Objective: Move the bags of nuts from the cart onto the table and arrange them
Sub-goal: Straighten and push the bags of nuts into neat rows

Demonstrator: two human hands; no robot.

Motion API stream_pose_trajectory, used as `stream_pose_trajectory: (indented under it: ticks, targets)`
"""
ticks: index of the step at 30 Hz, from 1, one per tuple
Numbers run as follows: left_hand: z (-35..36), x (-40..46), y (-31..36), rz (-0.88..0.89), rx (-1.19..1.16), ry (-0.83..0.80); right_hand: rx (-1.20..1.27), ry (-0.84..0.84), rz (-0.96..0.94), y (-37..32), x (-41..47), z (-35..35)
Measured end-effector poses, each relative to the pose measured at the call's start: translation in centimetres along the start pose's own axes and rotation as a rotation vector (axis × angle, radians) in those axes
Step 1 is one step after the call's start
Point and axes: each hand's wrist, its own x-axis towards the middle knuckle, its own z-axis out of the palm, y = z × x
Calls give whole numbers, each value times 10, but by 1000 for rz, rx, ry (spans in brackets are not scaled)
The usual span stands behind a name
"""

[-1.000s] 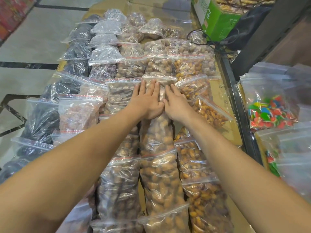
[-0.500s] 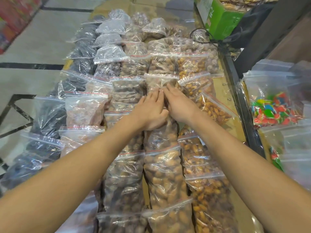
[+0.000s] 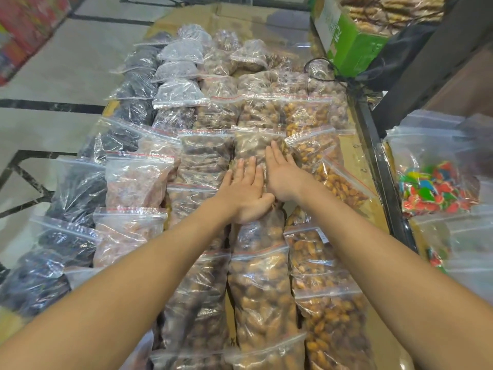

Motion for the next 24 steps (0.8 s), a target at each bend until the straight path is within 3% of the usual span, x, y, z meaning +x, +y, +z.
stream_pose_trajectory:
  ticks: [3,7,10,13,16,24]
  targets:
    - [-5,-1,1,-6,-2,1,62,50,-1,-6,-8,-5]
    - [16,-32,3,42,78,248,141,314,-140,-1,-42,6]
    - [37,-48,5,104,86,260,160,218,-221,-3,-60,27]
    - [38,-43,3,121,84,270,162,116,-148,-7,-57,33]
    - [31,-39,0,130,94,204,203,93,-56,-16,-58,32]
    - [34,-42,7,69,113,207,345,53,-56,-15,-72,25]
